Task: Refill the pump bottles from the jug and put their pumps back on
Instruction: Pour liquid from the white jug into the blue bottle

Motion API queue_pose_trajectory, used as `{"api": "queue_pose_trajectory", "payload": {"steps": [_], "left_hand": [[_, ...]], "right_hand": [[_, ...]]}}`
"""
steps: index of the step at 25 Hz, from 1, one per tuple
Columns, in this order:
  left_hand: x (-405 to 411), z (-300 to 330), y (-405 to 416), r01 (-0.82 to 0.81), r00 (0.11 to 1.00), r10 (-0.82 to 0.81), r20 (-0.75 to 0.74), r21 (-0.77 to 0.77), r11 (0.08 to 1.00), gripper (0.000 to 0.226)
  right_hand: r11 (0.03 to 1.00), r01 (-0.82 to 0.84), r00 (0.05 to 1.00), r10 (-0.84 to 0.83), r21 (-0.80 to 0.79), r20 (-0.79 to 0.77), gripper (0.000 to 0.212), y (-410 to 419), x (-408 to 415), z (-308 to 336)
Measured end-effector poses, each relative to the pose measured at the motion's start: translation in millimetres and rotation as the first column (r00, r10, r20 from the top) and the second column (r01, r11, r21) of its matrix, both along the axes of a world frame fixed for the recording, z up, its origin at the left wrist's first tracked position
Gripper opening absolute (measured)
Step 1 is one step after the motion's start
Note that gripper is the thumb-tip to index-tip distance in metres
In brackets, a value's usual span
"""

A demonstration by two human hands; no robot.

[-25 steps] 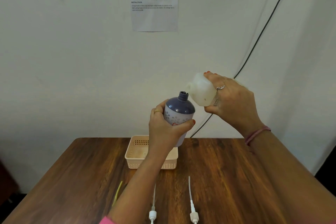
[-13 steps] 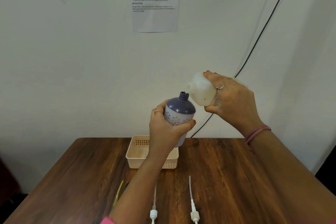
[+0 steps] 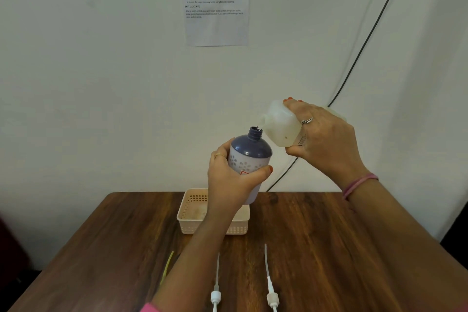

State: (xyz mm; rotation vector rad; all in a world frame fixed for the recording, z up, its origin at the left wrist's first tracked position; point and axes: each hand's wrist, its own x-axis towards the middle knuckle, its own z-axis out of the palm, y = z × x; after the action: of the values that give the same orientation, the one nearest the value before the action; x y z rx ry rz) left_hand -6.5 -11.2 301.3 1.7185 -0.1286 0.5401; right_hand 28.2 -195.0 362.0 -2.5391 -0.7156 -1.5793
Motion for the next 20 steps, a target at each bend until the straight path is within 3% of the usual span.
{"api": "queue_pose_trajectory", "payload": {"steps": [20], "left_hand": [[0.1,0.4,-2.5,0.013,0.999,-0.013,-0.032,-0.001,1.0,0.075]], "right_hand": [[0.999,0.009,1.0,-0.01,-0.031,-0.02,0.085,-2.8,2.6,-0.4]]}}
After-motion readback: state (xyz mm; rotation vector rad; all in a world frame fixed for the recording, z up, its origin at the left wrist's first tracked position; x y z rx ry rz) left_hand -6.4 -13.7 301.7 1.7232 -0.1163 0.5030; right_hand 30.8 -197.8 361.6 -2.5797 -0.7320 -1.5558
